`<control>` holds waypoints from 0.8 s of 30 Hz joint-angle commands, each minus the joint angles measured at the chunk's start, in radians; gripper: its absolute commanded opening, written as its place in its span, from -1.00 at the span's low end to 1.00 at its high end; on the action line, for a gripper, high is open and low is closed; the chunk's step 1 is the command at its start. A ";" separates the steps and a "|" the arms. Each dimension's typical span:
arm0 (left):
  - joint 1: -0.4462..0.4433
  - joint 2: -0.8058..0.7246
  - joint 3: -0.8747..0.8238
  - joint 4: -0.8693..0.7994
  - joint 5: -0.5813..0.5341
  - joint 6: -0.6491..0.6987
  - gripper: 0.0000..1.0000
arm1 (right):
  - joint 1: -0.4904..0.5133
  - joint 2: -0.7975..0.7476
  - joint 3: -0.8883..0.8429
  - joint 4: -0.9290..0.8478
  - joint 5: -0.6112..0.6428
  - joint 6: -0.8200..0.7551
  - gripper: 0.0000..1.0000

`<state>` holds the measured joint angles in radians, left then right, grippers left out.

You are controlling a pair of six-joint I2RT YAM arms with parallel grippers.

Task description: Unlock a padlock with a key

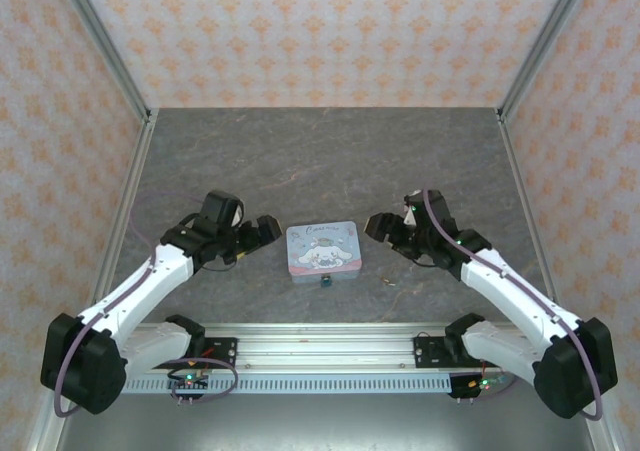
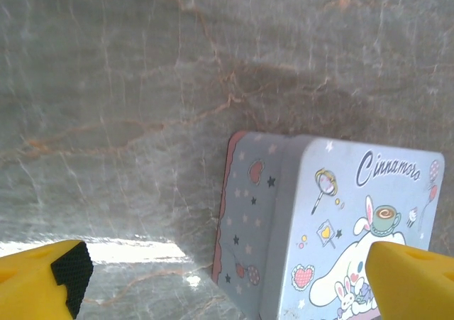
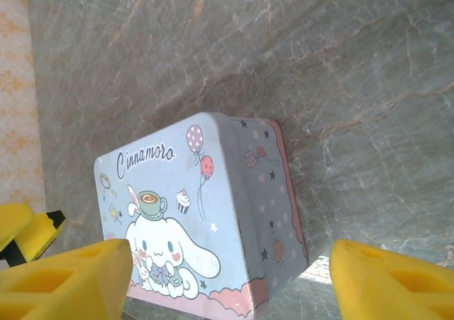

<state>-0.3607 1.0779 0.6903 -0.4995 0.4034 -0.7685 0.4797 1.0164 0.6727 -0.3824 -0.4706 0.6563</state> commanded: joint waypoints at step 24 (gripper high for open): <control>-0.168 0.198 -0.027 0.290 -0.001 -0.167 0.26 | 0.114 0.310 0.032 0.227 -0.013 0.108 0.17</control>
<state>-0.5179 1.2568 0.6617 -0.2527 0.4095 -0.9272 0.5865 1.3102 0.6720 -0.2070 -0.4728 0.7471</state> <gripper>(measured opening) 0.640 0.594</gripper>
